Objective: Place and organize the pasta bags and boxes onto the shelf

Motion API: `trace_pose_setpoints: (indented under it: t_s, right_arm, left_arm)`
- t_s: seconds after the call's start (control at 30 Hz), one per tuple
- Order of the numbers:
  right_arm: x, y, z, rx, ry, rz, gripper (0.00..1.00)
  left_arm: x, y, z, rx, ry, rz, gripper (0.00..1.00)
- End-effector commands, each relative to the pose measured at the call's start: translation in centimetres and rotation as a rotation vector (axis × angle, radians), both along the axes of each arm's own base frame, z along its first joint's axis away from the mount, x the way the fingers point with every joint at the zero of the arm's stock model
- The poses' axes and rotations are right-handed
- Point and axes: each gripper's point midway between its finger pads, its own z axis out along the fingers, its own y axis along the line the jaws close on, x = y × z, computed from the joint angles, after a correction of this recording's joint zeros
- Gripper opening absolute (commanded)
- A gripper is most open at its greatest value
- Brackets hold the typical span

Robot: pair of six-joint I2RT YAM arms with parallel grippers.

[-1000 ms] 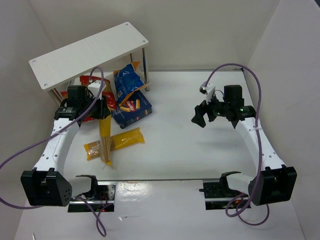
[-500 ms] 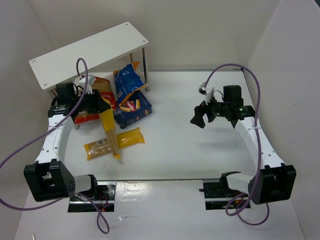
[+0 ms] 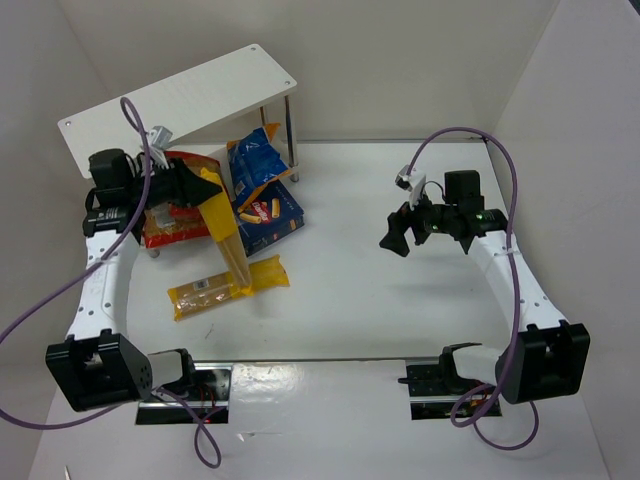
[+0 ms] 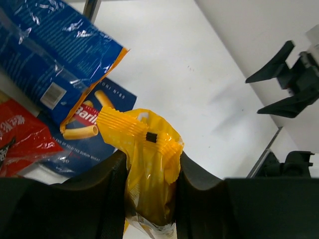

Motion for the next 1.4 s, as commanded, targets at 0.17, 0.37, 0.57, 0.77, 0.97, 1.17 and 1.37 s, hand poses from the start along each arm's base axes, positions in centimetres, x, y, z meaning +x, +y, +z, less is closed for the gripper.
trace_pose_setpoints:
  t_s: [0.17,0.37,0.57,0.77,0.97,1.17,1.37]
  right_arm:
    - [0.0,0.4,-0.5,0.010,-0.005,0.029,1.00]
    - [0.3,0.5,-1.7,0.006,0.035,0.029,1.00]
    - [0.5,0.5,-2.6,0.002,0.067,0.029,1.00]
    - [0.6,0.4,-3.0,-0.006,0.075,0.021,1.00]
    - [0.7,0.2,-3.4,-0.014,0.085,0.015,1.00]
    - [0.7,0.2,-3.4,-0.014,0.085,0.015,1.00]
    - [0.7,0.2,-3.4,-0.014,0.085,0.015,1.00]
  left_arm:
    - [-1.9,-0.9,9.4,-0.104,-0.212,-0.078,0.00]
    - [-0.9,0.7,12.5,-0.117,-0.272,0.028,0.00]
    - [0.2,2.8,14.1,-0.049,-0.322,0.186,0.00]
    - [-0.9,4.2,16.3,0.041,-0.373,0.304,0.00]
    - [-1.7,4.0,18.7,0.064,-0.418,0.298,0.00]
    - [-1.9,4.3,20.2,0.072,-0.443,0.325,0.00]
    - [-1.1,6.9,22.0,0.160,-0.474,0.463,0.00]
